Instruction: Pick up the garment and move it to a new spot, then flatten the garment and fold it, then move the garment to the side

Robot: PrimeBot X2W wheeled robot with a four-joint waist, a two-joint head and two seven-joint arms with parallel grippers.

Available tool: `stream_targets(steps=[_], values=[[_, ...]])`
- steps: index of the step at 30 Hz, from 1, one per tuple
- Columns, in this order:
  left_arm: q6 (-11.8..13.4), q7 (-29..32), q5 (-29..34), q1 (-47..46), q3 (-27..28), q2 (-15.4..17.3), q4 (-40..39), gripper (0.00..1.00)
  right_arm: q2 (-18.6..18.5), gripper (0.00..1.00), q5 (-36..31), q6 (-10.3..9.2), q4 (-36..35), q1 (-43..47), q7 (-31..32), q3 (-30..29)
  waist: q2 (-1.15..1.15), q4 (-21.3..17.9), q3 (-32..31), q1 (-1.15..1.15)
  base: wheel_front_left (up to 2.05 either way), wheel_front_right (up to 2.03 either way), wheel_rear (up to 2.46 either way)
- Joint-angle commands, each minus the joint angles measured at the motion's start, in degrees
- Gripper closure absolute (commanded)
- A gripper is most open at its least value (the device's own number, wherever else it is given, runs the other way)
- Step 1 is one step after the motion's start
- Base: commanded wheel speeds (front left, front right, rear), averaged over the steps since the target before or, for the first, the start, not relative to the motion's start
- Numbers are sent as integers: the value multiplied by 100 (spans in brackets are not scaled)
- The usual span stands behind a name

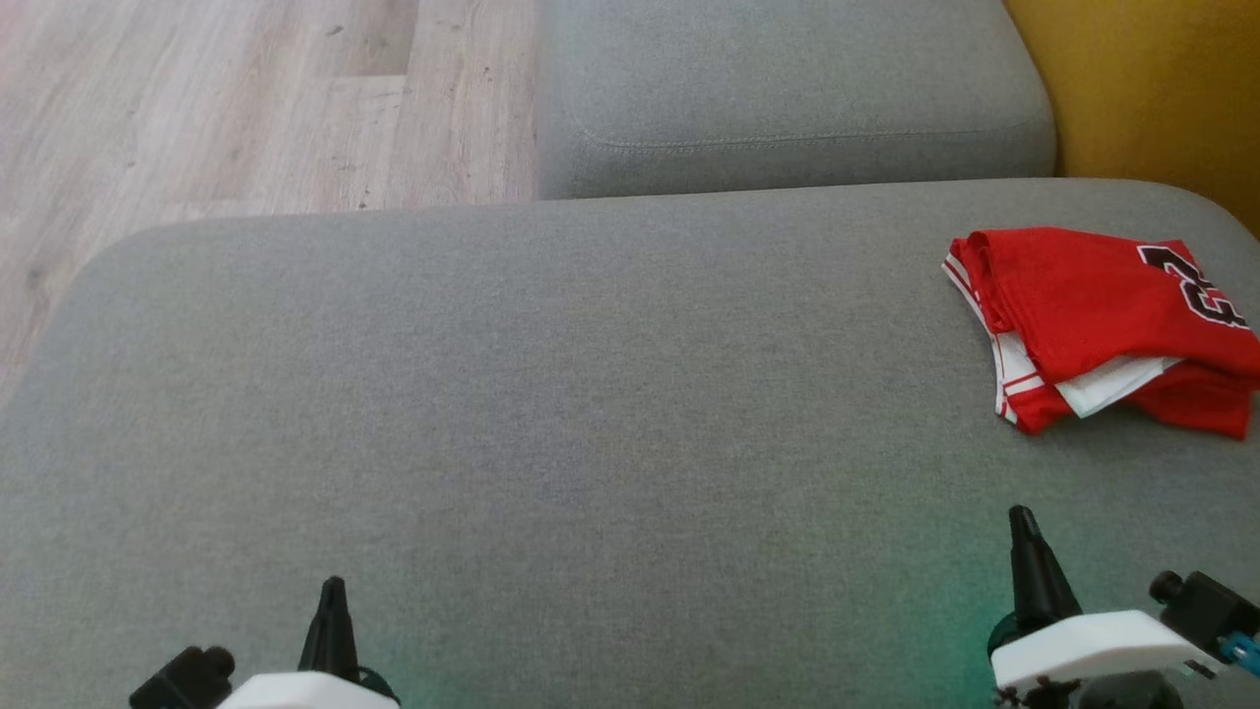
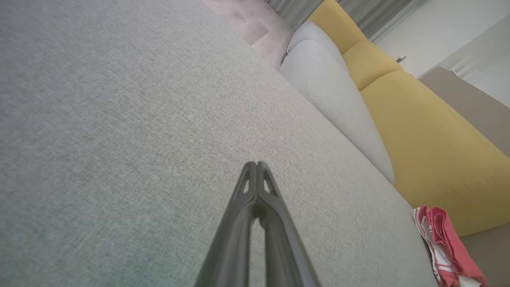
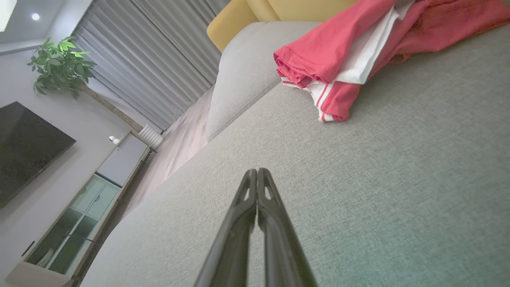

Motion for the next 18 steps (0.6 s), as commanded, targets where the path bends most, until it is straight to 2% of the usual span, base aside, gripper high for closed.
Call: stream_targets(steps=[1, 18], values=[[-78, 48, -143, -352, 218, -6, -147, 100, -90, 100, 216, 17, -210, -363, 25, -9, 0, -5, 8, -1, 0, 0, 0], [-316, 297, -859, -507, 656, -157, -140, 100, -102, 100, 1297, 22, -227, -522, 196, -131, 0, -43, 80, -1, 0, 0, 0]])
